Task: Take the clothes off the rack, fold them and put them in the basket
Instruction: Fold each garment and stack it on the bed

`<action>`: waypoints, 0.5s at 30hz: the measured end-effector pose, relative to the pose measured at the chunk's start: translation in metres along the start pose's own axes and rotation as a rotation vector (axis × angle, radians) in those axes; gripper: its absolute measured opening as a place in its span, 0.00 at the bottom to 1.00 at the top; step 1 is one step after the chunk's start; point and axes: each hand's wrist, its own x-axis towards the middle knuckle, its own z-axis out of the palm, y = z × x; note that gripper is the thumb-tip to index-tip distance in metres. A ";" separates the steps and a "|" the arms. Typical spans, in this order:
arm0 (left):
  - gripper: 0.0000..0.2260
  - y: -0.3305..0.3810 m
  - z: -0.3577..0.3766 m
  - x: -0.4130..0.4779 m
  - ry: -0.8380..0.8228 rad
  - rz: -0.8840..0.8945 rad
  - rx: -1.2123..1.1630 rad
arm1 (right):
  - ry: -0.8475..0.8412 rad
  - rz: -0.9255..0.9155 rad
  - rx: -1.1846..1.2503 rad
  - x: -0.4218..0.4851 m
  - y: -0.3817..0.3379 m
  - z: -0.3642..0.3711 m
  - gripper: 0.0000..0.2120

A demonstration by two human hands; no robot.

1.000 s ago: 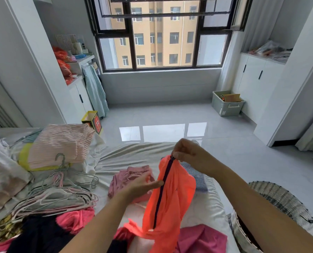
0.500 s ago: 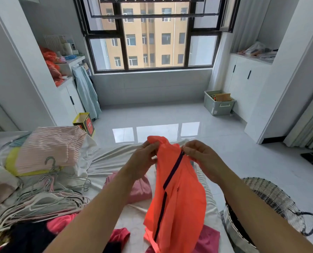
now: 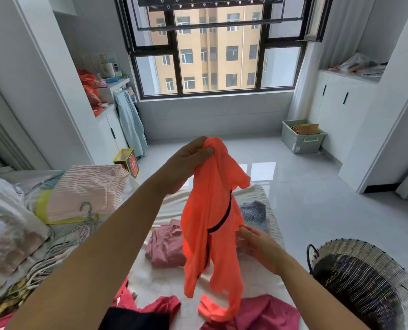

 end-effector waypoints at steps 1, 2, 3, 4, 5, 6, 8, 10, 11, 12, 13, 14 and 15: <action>0.10 -0.002 -0.005 -0.003 0.023 -0.009 -0.015 | -0.002 0.002 0.003 0.003 -0.002 0.003 0.36; 0.10 -0.004 -0.010 -0.006 0.043 -0.018 -0.030 | 0.025 -0.011 -0.012 0.006 -0.007 0.007 0.36; 0.10 -0.005 -0.013 -0.010 0.059 -0.029 -0.053 | 0.068 -0.025 -0.033 0.009 -0.010 0.010 0.35; 0.10 -0.006 -0.016 -0.013 0.070 -0.040 -0.079 | 0.107 -0.043 -0.041 0.014 -0.013 0.013 0.34; 0.11 -0.006 -0.017 -0.015 0.082 -0.050 -0.107 | 0.110 -0.061 -0.060 0.018 -0.015 0.016 0.36; 0.11 -0.004 -0.018 -0.017 0.092 -0.056 -0.139 | 0.086 -0.067 -0.088 0.021 -0.017 0.019 0.39; 0.13 0.003 -0.020 -0.019 0.100 -0.060 -0.199 | -0.025 -0.061 -0.161 0.024 -0.024 0.030 0.38; 0.17 0.009 -0.025 -0.022 0.116 -0.057 -0.229 | -0.138 -0.033 -0.203 0.027 -0.028 0.041 0.29; 0.18 0.012 -0.030 -0.025 0.138 -0.061 -0.239 | -0.163 -0.022 -0.196 0.028 -0.029 0.044 0.25; 0.17 0.012 -0.037 -0.029 0.160 -0.056 -0.232 | -0.170 -0.020 -0.167 0.028 -0.030 0.044 0.24; 0.14 0.012 -0.045 -0.032 0.187 -0.053 -0.228 | -0.167 -0.026 -0.104 0.027 -0.031 0.041 0.25; 0.11 0.009 -0.058 -0.035 0.233 -0.052 -0.226 | -0.162 -0.035 -0.020 0.026 -0.035 0.035 0.29; 0.09 0.003 -0.073 -0.038 0.277 -0.043 -0.242 | -0.159 -0.046 0.054 0.023 -0.043 0.029 0.34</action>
